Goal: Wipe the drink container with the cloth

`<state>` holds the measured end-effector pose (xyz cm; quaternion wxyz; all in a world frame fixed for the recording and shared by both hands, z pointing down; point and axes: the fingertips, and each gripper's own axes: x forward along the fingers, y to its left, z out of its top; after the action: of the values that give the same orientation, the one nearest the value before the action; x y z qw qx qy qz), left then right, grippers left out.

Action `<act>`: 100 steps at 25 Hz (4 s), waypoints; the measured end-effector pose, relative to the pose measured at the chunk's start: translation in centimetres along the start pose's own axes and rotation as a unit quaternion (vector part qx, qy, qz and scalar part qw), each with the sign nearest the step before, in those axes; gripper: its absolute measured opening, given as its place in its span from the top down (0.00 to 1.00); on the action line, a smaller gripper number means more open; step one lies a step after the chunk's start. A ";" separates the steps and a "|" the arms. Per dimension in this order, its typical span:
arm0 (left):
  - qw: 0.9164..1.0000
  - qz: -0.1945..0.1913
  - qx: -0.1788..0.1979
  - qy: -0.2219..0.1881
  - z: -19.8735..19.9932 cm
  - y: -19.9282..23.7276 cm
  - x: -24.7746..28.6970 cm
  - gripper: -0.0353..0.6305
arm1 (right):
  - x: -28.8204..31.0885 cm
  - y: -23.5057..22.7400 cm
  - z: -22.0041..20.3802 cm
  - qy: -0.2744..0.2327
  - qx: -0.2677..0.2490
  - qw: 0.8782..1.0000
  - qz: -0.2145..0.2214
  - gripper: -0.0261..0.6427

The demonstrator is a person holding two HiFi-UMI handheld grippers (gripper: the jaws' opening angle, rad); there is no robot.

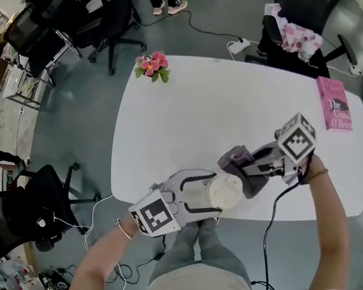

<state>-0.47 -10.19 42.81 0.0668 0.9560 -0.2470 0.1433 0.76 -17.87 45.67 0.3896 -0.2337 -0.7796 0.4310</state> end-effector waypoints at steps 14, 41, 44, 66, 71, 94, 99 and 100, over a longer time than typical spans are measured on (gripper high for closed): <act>1.000 0.001 -0.001 -0.003 0.1 -0.1 0.2 0.41 | 0.9 -1.9 -0.9 0.024 0.002 0.999 -0.040 0.86; 1.000 0.004 -0.004 -0.007 0.3 0.0 0.1 0.41 | 3.3 -6.2 -2.7 0.039 0.019 0.996 -0.080 0.86; 0.999 0.013 -0.013 -0.029 0.8 0.1 0.1 0.41 | 3.6 -6.5 -3.0 0.038 0.024 0.995 -0.083 0.86; 0.999 0.017 -0.011 -0.038 1.1 0.1 0.2 0.41 | 5.0 -9.3 -4.2 0.060 0.025 0.990 -0.127 0.86; 0.999 0.015 -0.008 -0.039 1.1 0.0 0.1 0.41 | 5.3 -9.9 -4.4 0.064 0.024 0.989 -0.134 0.86; 0.999 0.023 -0.016 -0.041 1.0 0.1 0.3 0.41 | 5.5 -11.0 -4.9 0.058 0.022 0.983 -0.171 0.86; 0.999 0.022 -0.020 -0.026 0.6 0.1 0.4 0.41 | 4.4 -10.7 -5.1 0.046 0.027 0.980 -0.190 0.86; 0.999 0.022 -0.019 -0.020 0.4 0.2 0.4 0.41 | 4.1 -10.5 -5.1 0.040 0.030 0.980 -0.191 0.86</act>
<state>-0.15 -10.57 42.52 0.0770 0.9517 -0.2715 0.1206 2.23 -17.96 57.95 0.5027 -0.0854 -0.7803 0.3621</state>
